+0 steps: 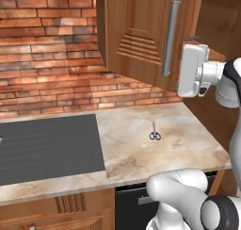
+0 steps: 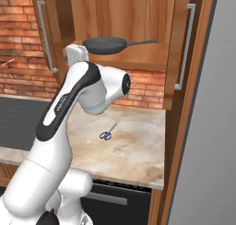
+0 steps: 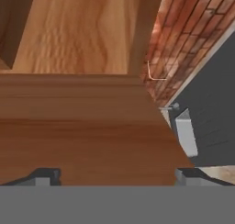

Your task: Pick the pan from the cabinet and place it on the stove. Then turn on the stove burner for the pan.

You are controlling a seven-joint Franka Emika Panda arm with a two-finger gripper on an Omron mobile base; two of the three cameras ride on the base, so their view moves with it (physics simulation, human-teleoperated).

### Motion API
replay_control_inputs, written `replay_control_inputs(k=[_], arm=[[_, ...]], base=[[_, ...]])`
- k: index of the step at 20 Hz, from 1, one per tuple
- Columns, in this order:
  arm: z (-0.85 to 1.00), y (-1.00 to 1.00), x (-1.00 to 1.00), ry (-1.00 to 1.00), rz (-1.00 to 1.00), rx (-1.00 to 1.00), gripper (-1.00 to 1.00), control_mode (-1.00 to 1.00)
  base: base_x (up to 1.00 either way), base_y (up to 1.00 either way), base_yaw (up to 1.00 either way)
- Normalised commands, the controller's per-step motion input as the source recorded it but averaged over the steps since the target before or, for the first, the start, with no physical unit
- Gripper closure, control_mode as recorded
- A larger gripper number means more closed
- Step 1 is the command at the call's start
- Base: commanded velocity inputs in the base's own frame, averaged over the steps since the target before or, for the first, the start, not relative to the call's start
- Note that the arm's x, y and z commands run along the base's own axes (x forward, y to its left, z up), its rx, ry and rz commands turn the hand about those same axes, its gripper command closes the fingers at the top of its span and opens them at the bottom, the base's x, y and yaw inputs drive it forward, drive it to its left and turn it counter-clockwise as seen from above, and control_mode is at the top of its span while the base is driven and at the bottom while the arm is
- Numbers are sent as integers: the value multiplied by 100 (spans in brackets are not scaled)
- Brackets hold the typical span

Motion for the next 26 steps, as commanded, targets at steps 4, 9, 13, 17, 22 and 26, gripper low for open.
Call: replay_control_inputs(k=[4, 9, 13, 17, 22, 26], arm=[[0, 60, -61, 0, 3, 0, -100, -100], [0, 62, -57, 0, 3, 0, -100, -100], [0, 65, -49, 0, 3, 0, -100, -100], [0, 65, -38, 0, 2, 0, -100, -100], [0, 58, -21, 0, 0, 0, -100, -100], [0, 38, -9, 1, 0, 0, -100, -100]], base=[[0, 0, 0], [0, 0, 0], [0, 0, 0], [0, 0, 0], [0, 0, 0], [0, 0, 0]])
